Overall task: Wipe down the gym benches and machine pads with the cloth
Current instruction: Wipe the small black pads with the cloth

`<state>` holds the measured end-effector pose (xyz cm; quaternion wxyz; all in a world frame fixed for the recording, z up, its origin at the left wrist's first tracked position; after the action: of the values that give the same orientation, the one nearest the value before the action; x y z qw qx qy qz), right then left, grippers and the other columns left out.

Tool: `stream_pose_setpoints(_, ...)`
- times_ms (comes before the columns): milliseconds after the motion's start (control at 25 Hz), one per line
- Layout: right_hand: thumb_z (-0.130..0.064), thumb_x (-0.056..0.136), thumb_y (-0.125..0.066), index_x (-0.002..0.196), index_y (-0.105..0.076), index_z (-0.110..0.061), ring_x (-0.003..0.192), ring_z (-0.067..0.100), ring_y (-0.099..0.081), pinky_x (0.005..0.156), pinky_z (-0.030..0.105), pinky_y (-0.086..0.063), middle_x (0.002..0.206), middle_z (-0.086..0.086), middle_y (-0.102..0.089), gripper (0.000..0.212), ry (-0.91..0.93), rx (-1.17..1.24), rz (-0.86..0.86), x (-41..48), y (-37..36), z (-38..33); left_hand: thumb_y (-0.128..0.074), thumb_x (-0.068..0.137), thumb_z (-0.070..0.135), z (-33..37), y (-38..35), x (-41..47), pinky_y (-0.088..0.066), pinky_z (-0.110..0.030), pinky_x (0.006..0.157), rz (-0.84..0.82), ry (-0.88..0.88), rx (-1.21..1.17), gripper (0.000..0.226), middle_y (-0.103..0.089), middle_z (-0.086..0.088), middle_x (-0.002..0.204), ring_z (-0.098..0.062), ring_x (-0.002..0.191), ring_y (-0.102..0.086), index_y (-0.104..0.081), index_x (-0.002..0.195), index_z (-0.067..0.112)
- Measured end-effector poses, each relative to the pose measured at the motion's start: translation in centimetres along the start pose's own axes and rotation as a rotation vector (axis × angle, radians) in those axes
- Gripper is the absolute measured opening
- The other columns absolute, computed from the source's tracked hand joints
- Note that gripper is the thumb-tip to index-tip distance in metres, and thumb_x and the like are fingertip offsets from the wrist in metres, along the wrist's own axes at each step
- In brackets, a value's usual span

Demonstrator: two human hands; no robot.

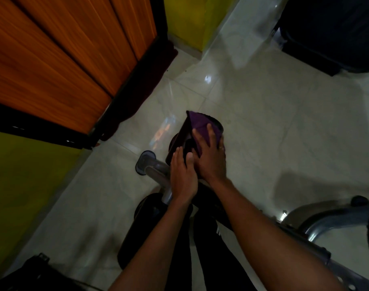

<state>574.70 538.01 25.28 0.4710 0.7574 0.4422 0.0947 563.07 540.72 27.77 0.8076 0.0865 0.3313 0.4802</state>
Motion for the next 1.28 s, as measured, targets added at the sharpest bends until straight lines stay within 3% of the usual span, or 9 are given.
stream_pose_setpoints(120,-0.048,0.101,-0.049,0.159,-0.022,-0.044,0.155,0.027,-0.015,0.119,0.053,-0.032,0.171,-0.008,0.002,0.064,-0.145,0.224,0.101,1.7,0.4,1.6,-0.031,0.106,0.05,-1.5,0.7,3.6,-0.025,-0.041,0.122,0.015,0.07,-0.075,0.06,-0.041,-0.008,0.156,-0.021,0.145,-0.036,-0.042,0.151,0.011)
stream_pose_setpoints(240,-0.046,0.103,-0.049,0.16,-0.015,-0.042,0.154,0.022,-0.022,0.115,0.051,-0.038,0.171,-0.006,-0.002,0.067,-0.314,0.44,0.156,-1.0,-0.9,2.3,-0.023,0.095,0.073,-3.0,1.1,6.5,-0.034,-0.048,0.116,-0.024,0.154,-0.057,0.081,-0.054,-0.008,0.145,-0.023,0.135,-0.048,-0.052,0.143,0.015)
stream_pose_setpoints(480,-0.063,0.092,-0.043,0.157,-0.004,-0.054,0.157,0.035,0.0,0.117,0.062,-0.03,0.168,-0.012,0.02,0.076,0.024,0.159,-0.008,-6.5,-4.4,0.6,-0.02,0.106,0.052,-0.8,-0.2,2.3,-0.007,-0.035,0.126,-0.064,0.021,0.149,0.064,-0.018,0.003,0.167,-0.011,0.153,-0.012,-0.021,0.16,0.017)
stream_pose_setpoints(560,-0.065,0.093,-0.039,0.158,-0.015,-0.051,0.155,0.041,-0.003,0.113,0.064,-0.034,0.169,-0.012,0.013,0.07,0.017,0.083,-0.012,-3.6,-2.8,0.5,-0.022,0.107,0.049,-0.9,-0.7,1.4,-0.008,-0.034,0.126,-0.041,-0.021,0.118,0.061,-0.019,0.004,0.167,-0.01,0.153,-0.012,-0.024,0.159,0.017)
stream_pose_setpoints(680,-0.048,0.101,-0.049,0.157,-0.026,-0.046,0.154,0.03,-0.011,0.114,0.058,-0.037,0.17,-0.009,0.001,0.061,0.009,0.13,0.09,0.6,0.0,1.7,-0.028,0.108,0.047,-1.8,-0.2,2.6,-0.016,-0.035,0.125,-0.025,-0.006,0.01,0.057,-0.028,0.002,0.164,-0.012,0.151,-0.021,-0.032,0.156,0.017)
stream_pose_setpoints(840,-0.04,0.101,-0.056,0.161,-0.019,-0.037,0.148,0.023,-0.034,0.114,0.043,-0.035,0.169,-0.003,-0.017,0.07,-0.352,0.532,0.166,2.2,-0.3,4.3,-0.027,0.109,0.044,-3.3,0.8,5.6,-0.023,-0.033,0.12,0.012,0.211,-0.112,0.054,-0.043,-0.007,0.155,-0.022,0.144,-0.036,-0.043,0.15,0.012)
stream_pose_setpoints(960,-0.039,0.101,-0.056,0.161,-0.022,-0.034,0.148,0.021,-0.036,0.118,0.039,-0.033,0.164,-0.001,-0.03,0.069,-0.418,0.698,0.205,-1.4,-2.3,4.5,-0.025,0.11,0.041,-3.7,0.8,6.3,-0.024,-0.034,0.116,0.007,0.263,-0.102,0.052,-0.049,-0.01,0.15,-0.027,0.141,-0.04,-0.047,0.147,0.011)
stream_pose_setpoints(1160,-0.048,0.103,-0.041,0.158,-0.027,-0.041,0.156,0.033,-0.012,0.121,0.054,-0.023,0.171,-0.002,-0.003,0.058,-0.05,0.224,0.137,-4.4,-3.0,0.0,-0.027,0.11,0.033,-4.2,0.5,6.2,-0.021,-0.025,0.115,0.013,0.177,-0.049,0.048,-0.04,-0.003,0.158,-0.02,0.146,-0.035,-0.037,0.154,0.016)
stream_pose_setpoints(1280,-0.049,0.102,-0.042,0.156,-0.031,-0.043,0.154,0.038,-0.014,0.119,0.06,-0.025,0.171,-0.004,-0.003,0.056,-0.028,0.119,0.112,-0.5,-1.2,0.4,-0.03,0.11,0.029,-4.6,0.7,6.8,-0.026,-0.028,0.119,-0.001,0.137,-0.025,0.047,-0.041,-0.008,0.157,-0.022,0.145,-0.037,-0.037,0.153,0.011)
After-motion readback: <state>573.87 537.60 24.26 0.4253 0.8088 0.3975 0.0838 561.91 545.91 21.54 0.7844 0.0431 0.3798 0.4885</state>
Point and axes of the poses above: each hand's wrist, its own x-axis towards the middle knuckle, its own y-axis out of the back of the hand, z = x × y, the point moved 6 cm from there along x, towards the middle knuckle
